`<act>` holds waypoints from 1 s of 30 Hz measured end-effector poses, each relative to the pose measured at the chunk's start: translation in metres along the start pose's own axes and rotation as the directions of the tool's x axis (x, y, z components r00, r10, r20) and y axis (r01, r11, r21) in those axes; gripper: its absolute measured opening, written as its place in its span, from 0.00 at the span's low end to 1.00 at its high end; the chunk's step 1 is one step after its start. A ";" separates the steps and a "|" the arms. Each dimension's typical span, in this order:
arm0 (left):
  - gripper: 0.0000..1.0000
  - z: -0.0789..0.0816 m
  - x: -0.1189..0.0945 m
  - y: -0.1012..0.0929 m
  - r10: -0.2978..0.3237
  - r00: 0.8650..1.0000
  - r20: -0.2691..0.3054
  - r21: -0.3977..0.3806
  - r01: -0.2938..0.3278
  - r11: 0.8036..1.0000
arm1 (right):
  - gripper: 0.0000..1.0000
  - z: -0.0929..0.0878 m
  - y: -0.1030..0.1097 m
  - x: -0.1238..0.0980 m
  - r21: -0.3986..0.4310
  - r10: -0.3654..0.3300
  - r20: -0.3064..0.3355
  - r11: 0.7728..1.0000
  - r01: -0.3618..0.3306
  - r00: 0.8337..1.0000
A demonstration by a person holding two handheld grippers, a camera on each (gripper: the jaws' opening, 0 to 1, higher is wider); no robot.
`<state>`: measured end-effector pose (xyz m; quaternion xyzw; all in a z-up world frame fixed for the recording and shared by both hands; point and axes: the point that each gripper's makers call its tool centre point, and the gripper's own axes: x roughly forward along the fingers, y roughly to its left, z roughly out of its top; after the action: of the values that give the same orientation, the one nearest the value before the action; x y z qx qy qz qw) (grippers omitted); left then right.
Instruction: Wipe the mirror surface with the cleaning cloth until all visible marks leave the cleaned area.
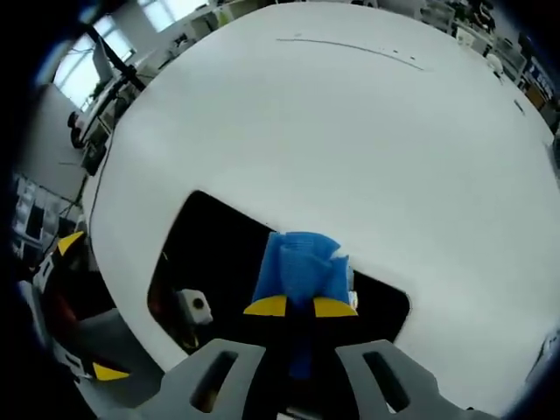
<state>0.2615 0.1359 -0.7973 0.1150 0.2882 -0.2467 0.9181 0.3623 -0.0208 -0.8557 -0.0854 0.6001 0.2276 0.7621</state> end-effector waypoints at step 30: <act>0.99 0.003 -0.001 -0.005 -0.028 1.000 0.014 -0.023 0.028 0.999 | 0.03 -0.049 0.024 -0.007 0.021 0.023 0.037 0.999 -0.024 0.999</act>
<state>0.2592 0.1307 -0.7948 0.0986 0.2866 -0.2570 0.9177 0.3069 -0.0213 -0.8583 -0.0660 0.5895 0.2318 0.7710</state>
